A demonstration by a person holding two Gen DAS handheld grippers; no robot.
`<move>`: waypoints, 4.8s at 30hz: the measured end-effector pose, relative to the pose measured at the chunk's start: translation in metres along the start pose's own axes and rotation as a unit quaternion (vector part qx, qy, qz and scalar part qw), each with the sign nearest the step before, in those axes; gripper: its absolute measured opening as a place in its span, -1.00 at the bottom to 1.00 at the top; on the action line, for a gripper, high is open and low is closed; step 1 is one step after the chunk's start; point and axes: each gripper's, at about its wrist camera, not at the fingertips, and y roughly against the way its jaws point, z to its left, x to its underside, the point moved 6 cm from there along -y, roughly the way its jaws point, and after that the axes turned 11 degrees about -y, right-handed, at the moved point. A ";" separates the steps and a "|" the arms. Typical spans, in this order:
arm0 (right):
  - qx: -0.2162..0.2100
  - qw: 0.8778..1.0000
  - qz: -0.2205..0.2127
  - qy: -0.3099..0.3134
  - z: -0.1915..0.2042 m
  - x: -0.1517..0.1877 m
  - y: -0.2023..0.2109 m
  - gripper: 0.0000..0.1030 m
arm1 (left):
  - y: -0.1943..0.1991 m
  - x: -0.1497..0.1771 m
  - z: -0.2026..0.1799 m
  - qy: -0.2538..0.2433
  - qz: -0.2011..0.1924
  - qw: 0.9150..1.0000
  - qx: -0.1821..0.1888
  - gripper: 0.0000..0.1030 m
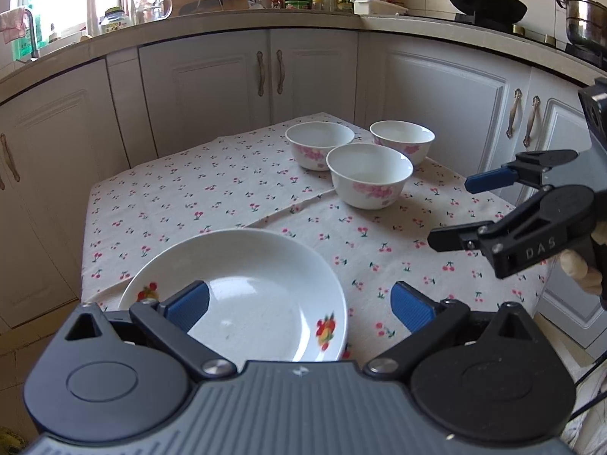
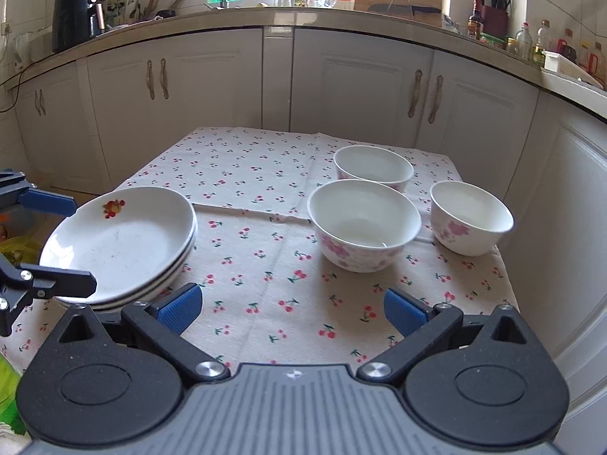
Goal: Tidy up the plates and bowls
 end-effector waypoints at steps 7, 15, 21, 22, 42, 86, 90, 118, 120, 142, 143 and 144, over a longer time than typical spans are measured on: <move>-0.001 1.000 -0.007 -0.005 -0.020 -0.005 -0.007 1.00 | -0.031 -0.035 -0.008 -0.013 0.017 1.000 -0.002 0.97; 0.010 1.000 -0.014 -0.006 -0.041 -0.015 -0.025 1.00 | -0.076 -0.077 -0.004 -0.005 0.023 1.000 -0.001 0.97; 0.014 1.000 -0.012 -0.002 -0.051 -0.021 -0.045 1.00 | -0.116 -0.103 -0.002 0.001 0.036 0.999 0.015 0.96; 0.012 1.000 -0.012 -0.003 -0.052 -0.022 -0.048 1.00 | -0.123 -0.107 -0.002 0.001 0.038 0.999 0.018 0.95; -0.006 1.000 -0.007 0.017 -0.056 -0.035 -0.093 0.82 | -0.199 -0.127 -0.018 -0.003 0.066 0.994 0.085 0.45; -0.067 0.996 0.019 0.048 -0.023 -0.003 -0.011 0.77 | -0.112 -0.088 -0.056 0.010 0.053 0.994 0.097 0.28; -0.073 0.996 0.028 0.051 -0.017 0.013 -0.002 0.77 | -0.101 -0.075 -0.062 0.026 0.052 0.993 0.098 0.28; -0.079 0.993 0.059 0.058 -0.007 0.033 -0.005 0.77 | -0.094 -0.050 -0.064 0.052 0.036 0.993 0.103 0.31; -0.078 0.993 0.060 0.061 -0.006 0.034 -0.005 0.77 | -0.094 -0.049 -0.064 0.056 0.035 0.992 0.106 0.41; -0.029 0.999 -0.004 0.014 -0.070 0.011 0.022 1.00 | -0.070 -0.097 -0.064 -0.025 0.012 0.995 0.096 0.84; -0.019 1.000 -0.010 0.015 -0.076 0.008 0.021 1.00 | -0.073 -0.101 -0.063 -0.025 0.016 0.995 0.098 0.84; -0.011 1.000 -0.014 0.016 -0.080 0.005 0.020 1.00 | -0.075 -0.106 -0.061 -0.026 0.019 0.994 0.100 0.84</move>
